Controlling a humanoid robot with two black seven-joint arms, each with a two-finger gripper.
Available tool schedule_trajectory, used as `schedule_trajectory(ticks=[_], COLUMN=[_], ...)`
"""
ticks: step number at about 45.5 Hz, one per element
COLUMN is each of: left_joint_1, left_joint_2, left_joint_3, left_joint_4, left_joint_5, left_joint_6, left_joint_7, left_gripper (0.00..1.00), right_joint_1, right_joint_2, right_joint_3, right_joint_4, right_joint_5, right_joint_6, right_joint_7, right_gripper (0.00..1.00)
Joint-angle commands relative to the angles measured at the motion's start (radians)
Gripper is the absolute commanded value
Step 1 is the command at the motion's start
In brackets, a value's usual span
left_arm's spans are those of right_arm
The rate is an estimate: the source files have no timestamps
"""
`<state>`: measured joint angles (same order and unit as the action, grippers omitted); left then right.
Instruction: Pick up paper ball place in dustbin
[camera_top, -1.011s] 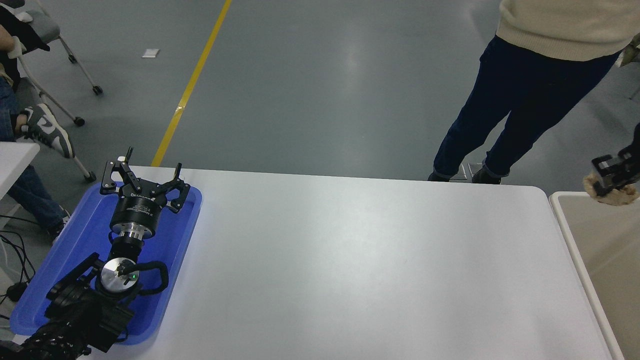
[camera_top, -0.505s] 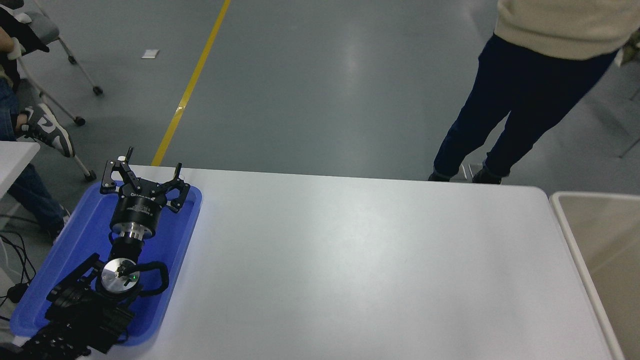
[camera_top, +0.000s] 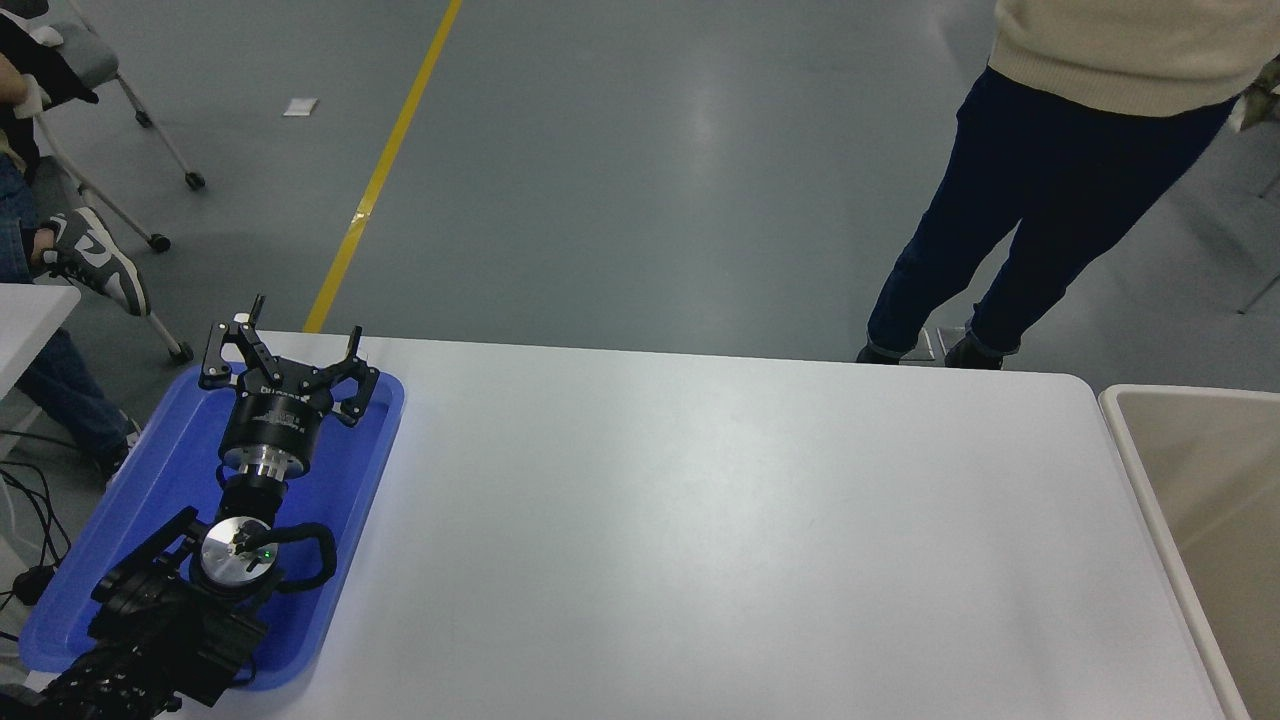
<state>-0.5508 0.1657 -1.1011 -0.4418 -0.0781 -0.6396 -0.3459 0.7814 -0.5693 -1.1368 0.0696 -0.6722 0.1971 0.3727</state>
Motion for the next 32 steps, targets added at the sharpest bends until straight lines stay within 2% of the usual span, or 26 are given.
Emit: schedule_trajectory(ticks=[1,9,10,12,13,14,16,18,32], left_joint_1=[0.000,0.000,0.000,0.000,0.000,0.000,0.000,0.000,0.000], left_joint_2=[0.000,0.000,0.000,0.000,0.000,0.000,0.000,0.000,0.000], left_joint_3=[0.000,0.000,0.000,0.000,0.000,0.000,0.000,0.000,0.000], left_joint_4=[0.000,0.000,0.000,0.000,0.000,0.000,0.000,0.000,0.000], left_joint_5=[0.000,0.000,0.000,0.000,0.000,0.000,0.000,0.000,0.000], left_joint_6=[0.000,0.000,0.000,0.000,0.000,0.000,0.000,0.000,0.000], left_joint_7=[-0.001,-0.001,-0.001,-0.001,-0.001,-0.001,-0.001,-0.001,-0.001], left_gripper=[1.00,1.00,1.00,1.00,1.00,1.00,1.00,1.00,1.00], right_joint_1=[-0.112,-0.120,-0.120,-0.120,-0.120,-0.120,-0.120,-0.120,-0.108], right_joint_2=[0.069,0.089,0.091,0.091,0.092,0.092,0.094,0.094,0.071], right_joint_3=[0.110,0.161,0.167,0.178,0.184,0.190,0.200,0.203,0.227], right_joint_4=[-0.025,-0.022,-0.022,-0.021,-0.020,-0.020,-0.020,-0.021,-0.016], right_joint_5=[0.106,0.109,0.109,0.111,0.111,0.112,0.112,0.112,0.145], right_joint_6=[-0.071,-0.085,-0.085,-0.087,-0.087,-0.087,-0.087,-0.087,-0.091], right_joint_7=[-0.034,-0.035,-0.037,-0.037,-0.038,-0.040,-0.043,-0.044,-0.041], right_gripper=[0.07,0.18,0.28,0.69,0.86,0.89,0.92,0.99,1.00])
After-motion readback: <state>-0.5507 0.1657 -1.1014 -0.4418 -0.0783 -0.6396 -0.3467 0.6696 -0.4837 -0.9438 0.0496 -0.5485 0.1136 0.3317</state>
